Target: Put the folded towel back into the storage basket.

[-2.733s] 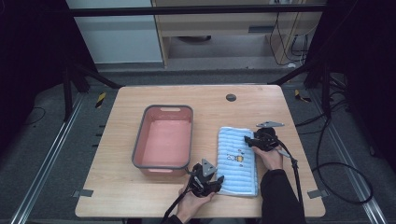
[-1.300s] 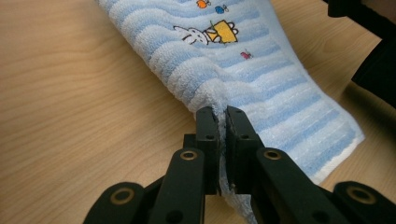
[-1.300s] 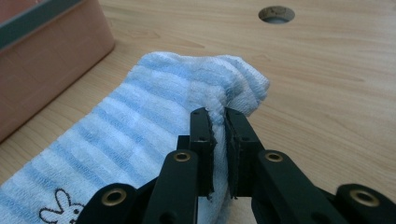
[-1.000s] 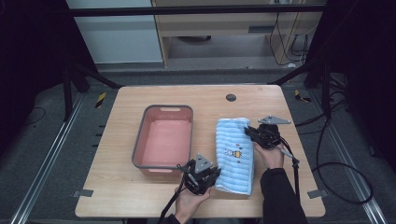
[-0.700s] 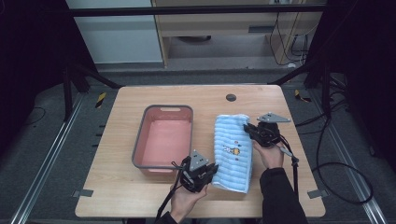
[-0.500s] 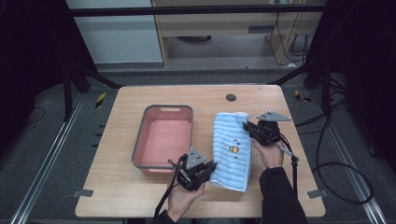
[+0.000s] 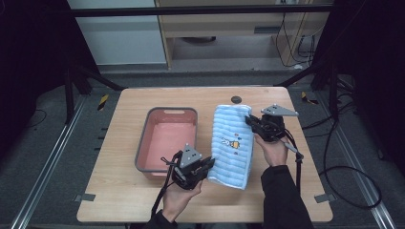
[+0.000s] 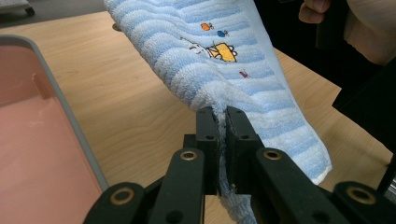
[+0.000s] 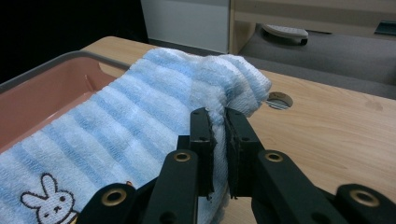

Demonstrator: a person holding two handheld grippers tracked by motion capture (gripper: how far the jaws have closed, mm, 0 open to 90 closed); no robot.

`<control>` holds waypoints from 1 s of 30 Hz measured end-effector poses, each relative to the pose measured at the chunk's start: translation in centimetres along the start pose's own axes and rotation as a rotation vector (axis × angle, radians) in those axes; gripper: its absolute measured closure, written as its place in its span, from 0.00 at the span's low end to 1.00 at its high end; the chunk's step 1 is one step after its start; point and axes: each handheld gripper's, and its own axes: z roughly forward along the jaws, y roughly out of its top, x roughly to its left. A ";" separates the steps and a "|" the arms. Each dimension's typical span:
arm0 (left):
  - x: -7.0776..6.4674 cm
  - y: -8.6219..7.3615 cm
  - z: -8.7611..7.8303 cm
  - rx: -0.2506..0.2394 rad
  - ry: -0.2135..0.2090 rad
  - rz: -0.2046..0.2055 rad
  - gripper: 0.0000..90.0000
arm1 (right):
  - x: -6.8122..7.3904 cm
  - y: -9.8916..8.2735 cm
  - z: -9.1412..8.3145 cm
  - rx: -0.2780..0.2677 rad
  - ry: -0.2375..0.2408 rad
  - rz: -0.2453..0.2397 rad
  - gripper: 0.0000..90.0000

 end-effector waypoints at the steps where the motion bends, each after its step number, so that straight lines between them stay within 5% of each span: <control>1: 0.2 0.2 -0.3 -0.007 0.003 0.003 0.95 | 0.1 0.2 0.0 -0.004 0.001 0.001 0.92; 15: 1.1 1.9 -2.3 -0.039 0.032 0.030 0.95 | 1.5 3.2 -0.3 -0.040 0.007 -0.019 0.92; 30: 2.8 2.6 -4.0 -0.076 0.053 0.014 0.95 | 3.2 5.3 0.9 -0.056 0.020 -0.030 0.92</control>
